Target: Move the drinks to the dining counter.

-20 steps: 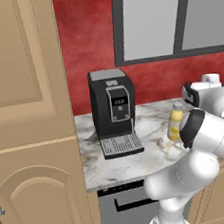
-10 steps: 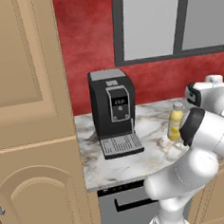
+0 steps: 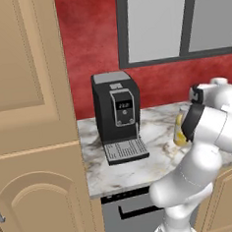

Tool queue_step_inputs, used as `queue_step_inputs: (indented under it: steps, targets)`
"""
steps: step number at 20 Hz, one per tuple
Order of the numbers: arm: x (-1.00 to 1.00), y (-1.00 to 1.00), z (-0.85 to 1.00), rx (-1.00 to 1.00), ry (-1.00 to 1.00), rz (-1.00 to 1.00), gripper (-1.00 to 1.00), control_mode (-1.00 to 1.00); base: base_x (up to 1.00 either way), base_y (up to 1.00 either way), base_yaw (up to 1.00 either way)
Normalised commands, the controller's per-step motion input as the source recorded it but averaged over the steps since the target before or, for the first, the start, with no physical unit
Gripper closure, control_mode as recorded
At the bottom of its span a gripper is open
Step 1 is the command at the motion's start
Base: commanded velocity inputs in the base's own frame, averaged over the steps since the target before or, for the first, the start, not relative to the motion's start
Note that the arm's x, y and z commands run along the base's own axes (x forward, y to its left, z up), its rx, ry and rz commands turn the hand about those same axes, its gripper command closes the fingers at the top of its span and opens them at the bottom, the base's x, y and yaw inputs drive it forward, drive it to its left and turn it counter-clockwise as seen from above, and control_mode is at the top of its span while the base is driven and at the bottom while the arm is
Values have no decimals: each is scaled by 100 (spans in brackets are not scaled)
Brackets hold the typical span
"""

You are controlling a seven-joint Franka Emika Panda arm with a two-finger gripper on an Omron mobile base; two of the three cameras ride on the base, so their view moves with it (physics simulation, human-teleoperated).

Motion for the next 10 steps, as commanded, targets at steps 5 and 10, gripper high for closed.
queue_step_inputs:
  steps: [5, 10]
  targets:
    - [-3, 24, -41, 7, 4, 0, 100, -100, 0, 0, 0]
    - [-1, 9, -28, 2, 10, 2, 100, -100, 0, 0, 0]
